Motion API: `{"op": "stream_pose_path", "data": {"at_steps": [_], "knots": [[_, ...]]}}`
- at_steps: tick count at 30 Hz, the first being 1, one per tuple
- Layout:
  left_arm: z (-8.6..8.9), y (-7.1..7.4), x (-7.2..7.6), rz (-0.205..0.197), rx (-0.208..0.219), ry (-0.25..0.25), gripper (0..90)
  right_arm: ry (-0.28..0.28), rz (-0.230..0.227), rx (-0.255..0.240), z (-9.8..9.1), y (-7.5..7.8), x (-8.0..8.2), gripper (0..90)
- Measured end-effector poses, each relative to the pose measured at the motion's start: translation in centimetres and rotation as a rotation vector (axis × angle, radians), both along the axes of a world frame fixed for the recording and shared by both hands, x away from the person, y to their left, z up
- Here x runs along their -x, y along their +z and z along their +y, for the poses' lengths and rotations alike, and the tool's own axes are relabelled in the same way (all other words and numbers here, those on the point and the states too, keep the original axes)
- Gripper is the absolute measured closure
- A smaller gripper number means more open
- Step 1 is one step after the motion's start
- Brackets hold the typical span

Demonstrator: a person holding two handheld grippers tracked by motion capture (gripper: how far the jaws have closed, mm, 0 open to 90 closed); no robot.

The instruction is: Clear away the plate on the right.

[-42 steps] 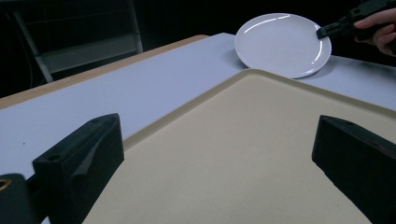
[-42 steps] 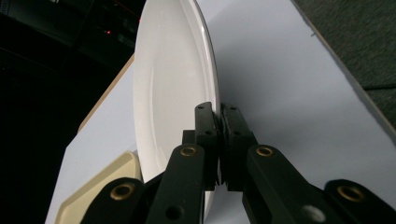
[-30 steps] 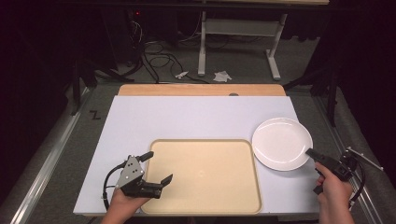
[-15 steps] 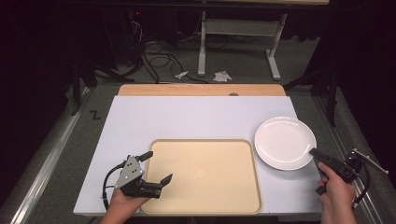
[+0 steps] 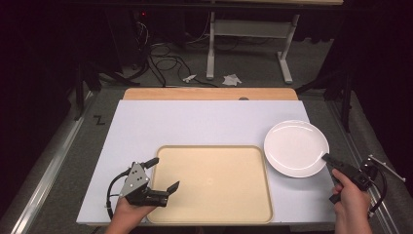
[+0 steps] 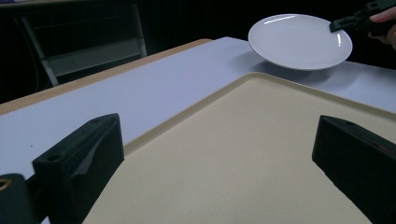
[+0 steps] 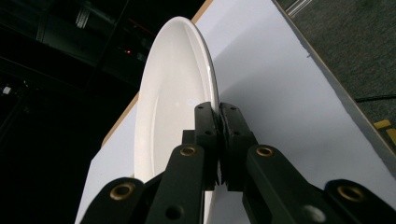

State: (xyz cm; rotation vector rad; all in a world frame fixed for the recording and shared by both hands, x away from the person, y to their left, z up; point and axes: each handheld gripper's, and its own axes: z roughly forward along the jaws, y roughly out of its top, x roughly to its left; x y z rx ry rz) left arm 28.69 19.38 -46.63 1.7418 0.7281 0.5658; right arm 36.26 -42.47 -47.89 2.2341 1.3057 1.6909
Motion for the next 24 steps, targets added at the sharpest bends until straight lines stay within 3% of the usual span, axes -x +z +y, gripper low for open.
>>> {"op": "stream_pose_path", "data": {"at_steps": [17, 24], "knots": [[0.1, 0.1, 0.0, -0.013, -0.004, 0.031, 0.2, 0.055, -0.022, 0.004, 1.4, 0.6, -0.2, 89.3], [0.2, 0.2, 0.1, -0.013, 0.006, 0.036, 0.2, 0.109, -0.021, 0.01, 3.3, 0.9, -0.5, 89.3]]}}
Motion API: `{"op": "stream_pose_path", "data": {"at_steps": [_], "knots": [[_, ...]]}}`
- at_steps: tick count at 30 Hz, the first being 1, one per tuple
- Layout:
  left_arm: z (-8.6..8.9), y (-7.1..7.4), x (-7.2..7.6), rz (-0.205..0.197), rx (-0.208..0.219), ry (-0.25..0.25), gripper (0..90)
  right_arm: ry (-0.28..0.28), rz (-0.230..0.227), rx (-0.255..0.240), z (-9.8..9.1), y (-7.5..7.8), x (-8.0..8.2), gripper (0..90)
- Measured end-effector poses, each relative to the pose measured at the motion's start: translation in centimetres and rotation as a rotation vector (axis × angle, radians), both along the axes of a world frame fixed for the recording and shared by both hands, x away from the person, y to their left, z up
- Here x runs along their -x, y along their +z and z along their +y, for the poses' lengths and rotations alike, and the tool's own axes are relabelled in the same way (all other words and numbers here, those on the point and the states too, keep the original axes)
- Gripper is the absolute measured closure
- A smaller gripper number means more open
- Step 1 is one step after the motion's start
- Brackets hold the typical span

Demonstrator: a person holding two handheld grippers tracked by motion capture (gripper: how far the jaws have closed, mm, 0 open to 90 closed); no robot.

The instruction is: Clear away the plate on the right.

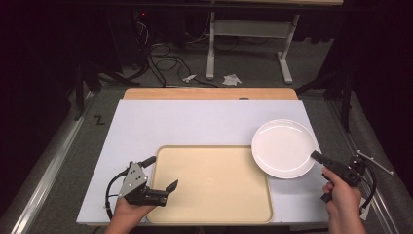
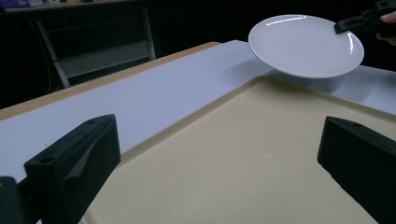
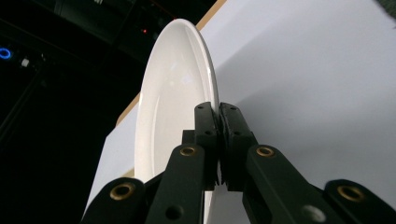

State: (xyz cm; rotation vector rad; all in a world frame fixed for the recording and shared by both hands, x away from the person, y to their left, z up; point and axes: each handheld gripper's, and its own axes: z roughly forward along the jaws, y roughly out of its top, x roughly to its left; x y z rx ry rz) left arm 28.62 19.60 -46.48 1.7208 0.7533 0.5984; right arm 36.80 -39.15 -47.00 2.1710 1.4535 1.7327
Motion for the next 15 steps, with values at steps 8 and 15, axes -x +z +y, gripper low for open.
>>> {"op": "stream_pose_path", "data": {"at_steps": [8, 15], "knots": [[0.2, -0.1, -0.1, 0.005, -0.003, -0.002, 0.2, 0.069, 0.002, -0.008, 2.2, 0.6, -0.9, 89.2], [0.4, -0.1, -0.1, 0.002, 0.0, 0.003, 0.2, 0.115, 0.01, 0.003, 4.1, 1.3, -2.0, 89.2]]}}
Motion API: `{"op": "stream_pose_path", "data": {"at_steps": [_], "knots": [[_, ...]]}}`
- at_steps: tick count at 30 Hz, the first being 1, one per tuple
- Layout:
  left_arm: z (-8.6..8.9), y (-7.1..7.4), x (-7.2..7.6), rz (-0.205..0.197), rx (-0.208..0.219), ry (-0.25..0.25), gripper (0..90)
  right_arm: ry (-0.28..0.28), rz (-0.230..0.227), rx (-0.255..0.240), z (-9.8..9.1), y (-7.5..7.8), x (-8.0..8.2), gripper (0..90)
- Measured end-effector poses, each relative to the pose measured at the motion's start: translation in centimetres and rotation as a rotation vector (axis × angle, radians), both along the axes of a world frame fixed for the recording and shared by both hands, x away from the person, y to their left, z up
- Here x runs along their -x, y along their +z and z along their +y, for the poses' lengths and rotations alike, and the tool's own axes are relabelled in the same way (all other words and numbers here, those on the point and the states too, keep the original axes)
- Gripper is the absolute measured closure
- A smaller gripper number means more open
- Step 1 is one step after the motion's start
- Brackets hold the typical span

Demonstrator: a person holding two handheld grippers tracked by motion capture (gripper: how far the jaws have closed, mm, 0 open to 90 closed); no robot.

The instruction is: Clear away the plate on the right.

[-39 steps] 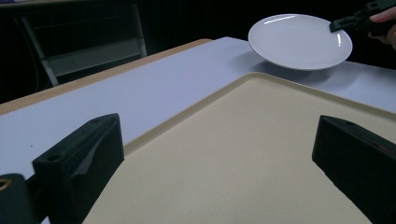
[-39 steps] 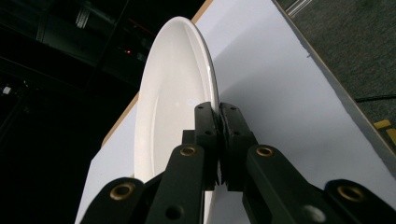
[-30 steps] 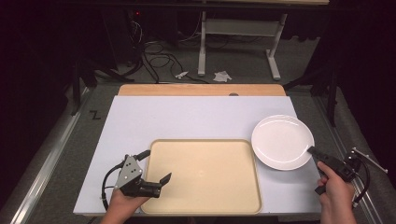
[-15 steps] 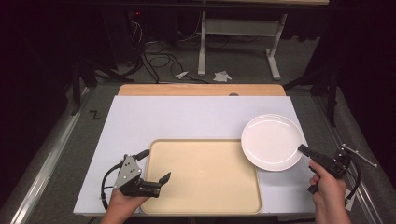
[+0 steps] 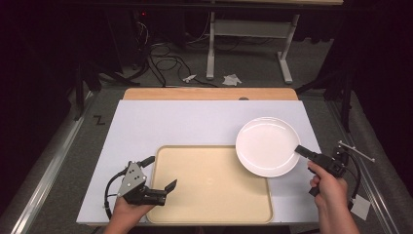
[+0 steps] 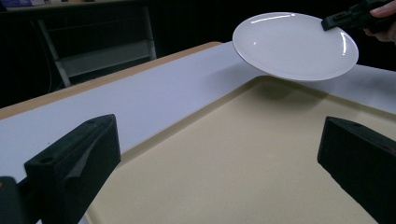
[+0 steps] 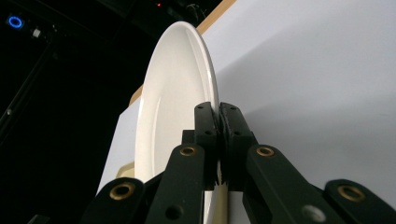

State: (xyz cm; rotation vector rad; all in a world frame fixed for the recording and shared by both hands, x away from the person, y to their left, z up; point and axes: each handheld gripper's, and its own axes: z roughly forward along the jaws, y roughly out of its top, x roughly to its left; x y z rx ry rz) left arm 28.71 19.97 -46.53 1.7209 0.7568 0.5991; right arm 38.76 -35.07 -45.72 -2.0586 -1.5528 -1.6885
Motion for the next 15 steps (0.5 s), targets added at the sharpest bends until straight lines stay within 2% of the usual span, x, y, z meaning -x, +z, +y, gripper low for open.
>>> {"op": "stream_pose_path", "data": {"at_steps": [7, 13, 15], "knots": [[0.1, 0.0, 0.0, -0.002, 0.0, 0.008, 0.2, 0.053, -0.021, -0.015, 2.7, 0.5, -1.4, 89.1], [0.1, -0.1, 0.1, 0.0, 0.007, 0.015, 0.2, 0.094, -0.022, -0.035, 4.2, -0.2, -1.2, 89.2], [0.0, 0.0, 0.1, -0.001, 0.003, 0.011, 0.2, 0.105, -0.02, -0.027, 4.6, -0.3, -1.1, 89.2]]}}
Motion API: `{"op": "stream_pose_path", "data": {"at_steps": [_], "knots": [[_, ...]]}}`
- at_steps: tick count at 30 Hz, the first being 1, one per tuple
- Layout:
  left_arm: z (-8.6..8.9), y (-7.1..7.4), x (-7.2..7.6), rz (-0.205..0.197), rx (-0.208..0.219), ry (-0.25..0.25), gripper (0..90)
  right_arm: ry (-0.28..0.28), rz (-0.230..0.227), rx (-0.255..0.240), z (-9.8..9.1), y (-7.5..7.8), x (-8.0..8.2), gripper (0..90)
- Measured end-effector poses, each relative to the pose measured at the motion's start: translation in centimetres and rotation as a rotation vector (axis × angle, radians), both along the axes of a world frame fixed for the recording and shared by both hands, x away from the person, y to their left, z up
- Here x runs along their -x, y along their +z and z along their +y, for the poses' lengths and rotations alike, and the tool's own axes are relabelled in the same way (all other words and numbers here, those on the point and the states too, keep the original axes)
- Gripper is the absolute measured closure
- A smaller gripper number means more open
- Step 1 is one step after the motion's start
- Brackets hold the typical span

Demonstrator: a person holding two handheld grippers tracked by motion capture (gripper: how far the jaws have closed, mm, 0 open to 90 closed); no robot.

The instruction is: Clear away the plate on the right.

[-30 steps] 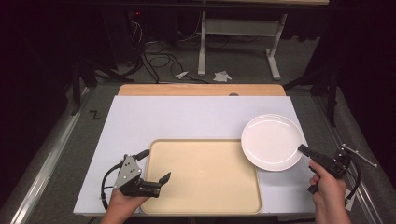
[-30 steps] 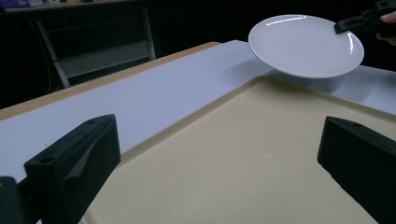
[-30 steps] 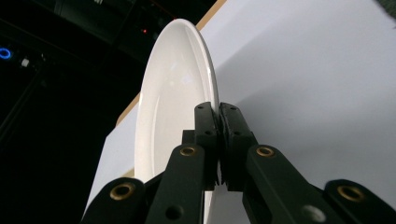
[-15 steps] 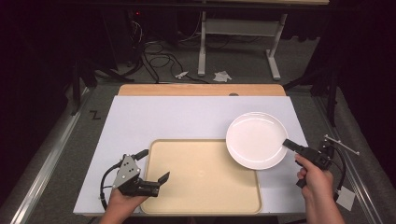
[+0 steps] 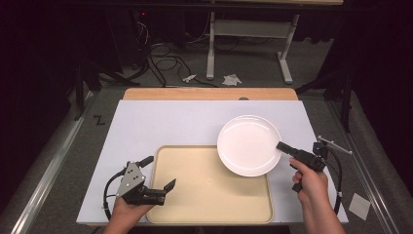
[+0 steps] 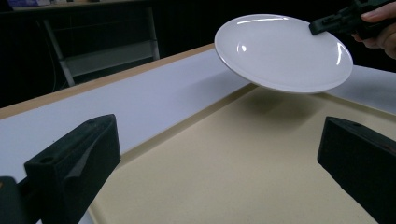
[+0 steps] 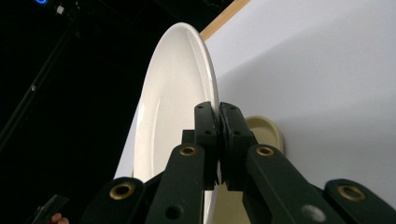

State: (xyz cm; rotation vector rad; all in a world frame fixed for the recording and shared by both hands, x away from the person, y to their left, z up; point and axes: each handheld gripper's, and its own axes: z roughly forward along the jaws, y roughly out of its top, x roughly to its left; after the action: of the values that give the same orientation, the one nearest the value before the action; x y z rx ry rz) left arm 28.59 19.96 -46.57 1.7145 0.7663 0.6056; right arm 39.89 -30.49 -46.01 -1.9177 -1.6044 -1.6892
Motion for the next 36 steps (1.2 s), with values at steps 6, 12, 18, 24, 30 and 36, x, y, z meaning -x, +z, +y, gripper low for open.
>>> {"op": "stream_pose_path", "data": {"at_steps": [6, 12, 18, 24, 30, 36], "knots": [[-0.2, 0.0, 0.1, 0.0, -0.005, -0.007, 0.2, 0.023, 0.008, 0.015, 1.0, -0.4, 0.1, 89.0], [0.4, 0.1, 0.4, -0.004, 0.003, 0.006, 0.2, 0.043, 0.012, 0.015, 1.8, -0.5, 0.1, 89.2], [0.9, 0.1, 0.7, -0.003, 0.003, 0.018, 0.2, 0.06, 0.009, 0.012, 2.5, -0.5, 0.2, 89.1], [1.2, 0.1, 0.9, -0.001, 0.003, 0.025, 0.2, 0.077, 0.006, 0.011, 3.3, -0.4, 0.1, 89.1], [1.3, 0.2, 1.0, -0.001, 0.005, 0.028, 0.2, 0.098, 0.016, 0.012, 4.2, -0.5, 0.0, 89.1], [1.3, 0.1, 0.9, -0.001, 0.003, 0.028, 0.2, 0.116, 0.013, 0.023, 5.0, -0.5, 0.0, 89.0]]}}
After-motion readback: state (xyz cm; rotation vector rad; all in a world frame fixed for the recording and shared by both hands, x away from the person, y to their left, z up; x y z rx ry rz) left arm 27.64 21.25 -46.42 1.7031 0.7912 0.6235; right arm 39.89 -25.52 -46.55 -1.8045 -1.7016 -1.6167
